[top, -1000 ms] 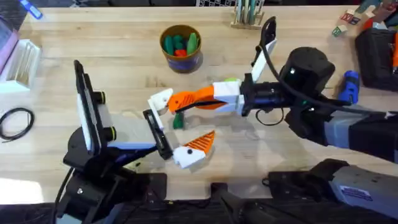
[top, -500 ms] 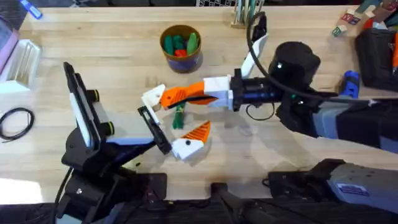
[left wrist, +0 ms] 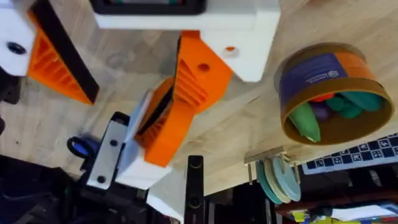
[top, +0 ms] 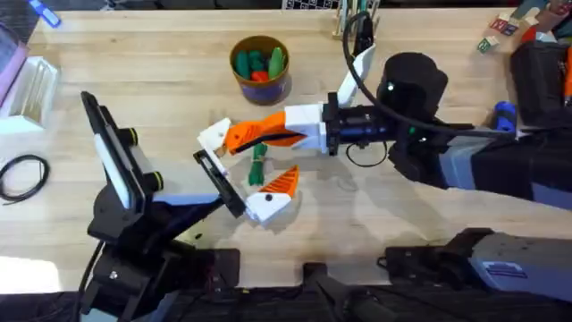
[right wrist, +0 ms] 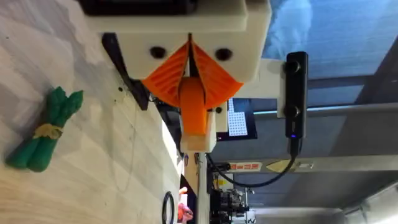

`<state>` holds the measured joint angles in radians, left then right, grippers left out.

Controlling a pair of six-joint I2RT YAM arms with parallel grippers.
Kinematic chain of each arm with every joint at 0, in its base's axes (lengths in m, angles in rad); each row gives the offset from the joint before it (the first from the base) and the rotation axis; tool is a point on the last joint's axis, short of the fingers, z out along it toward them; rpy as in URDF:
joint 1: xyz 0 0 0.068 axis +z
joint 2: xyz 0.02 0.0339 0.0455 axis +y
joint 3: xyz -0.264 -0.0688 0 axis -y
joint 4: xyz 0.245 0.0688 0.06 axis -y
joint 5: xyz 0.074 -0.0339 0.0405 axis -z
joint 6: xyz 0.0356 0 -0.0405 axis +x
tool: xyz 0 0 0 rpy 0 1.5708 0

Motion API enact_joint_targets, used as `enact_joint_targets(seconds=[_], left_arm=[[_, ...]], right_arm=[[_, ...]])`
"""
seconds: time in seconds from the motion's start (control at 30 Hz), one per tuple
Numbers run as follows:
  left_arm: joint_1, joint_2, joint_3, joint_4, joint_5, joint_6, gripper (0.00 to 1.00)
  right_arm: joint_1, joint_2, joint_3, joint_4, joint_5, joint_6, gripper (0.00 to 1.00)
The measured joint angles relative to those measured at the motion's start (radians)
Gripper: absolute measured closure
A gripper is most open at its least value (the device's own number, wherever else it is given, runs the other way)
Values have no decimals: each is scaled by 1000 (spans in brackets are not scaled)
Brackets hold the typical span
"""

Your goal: Pick up the gripper from the table and insert it into the empty holder that is missing its gripper. Then pick up a screw, insert it into the mounting hole, and use the screwdriver to tighten it. Finally, clean up the table by picking up the vegetable and placing it into the bucket.

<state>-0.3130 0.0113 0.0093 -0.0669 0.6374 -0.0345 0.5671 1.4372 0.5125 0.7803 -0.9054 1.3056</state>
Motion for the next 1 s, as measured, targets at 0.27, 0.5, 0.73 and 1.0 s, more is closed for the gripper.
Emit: enact_joint_targets(seconds=[0.27, 0.5, 0.73, 1.0], left_arm=[[-1, 0, 1, 0, 62, 3, 15], [-9, 0, 1, -6, 147, 3, 14], [-8, 1, 1, -6, 149, 3, 14], [-5, 1, 1, -7, 148, 3, 15]], right_arm=[[5, 1, 12, -41, 4, 12, 993], [21, 5, 12, -49, -8, 18, 993], [21, 5, 13, -50, -8, 19, 993], [29, 5, 12, -49, 9, 19, 993]])
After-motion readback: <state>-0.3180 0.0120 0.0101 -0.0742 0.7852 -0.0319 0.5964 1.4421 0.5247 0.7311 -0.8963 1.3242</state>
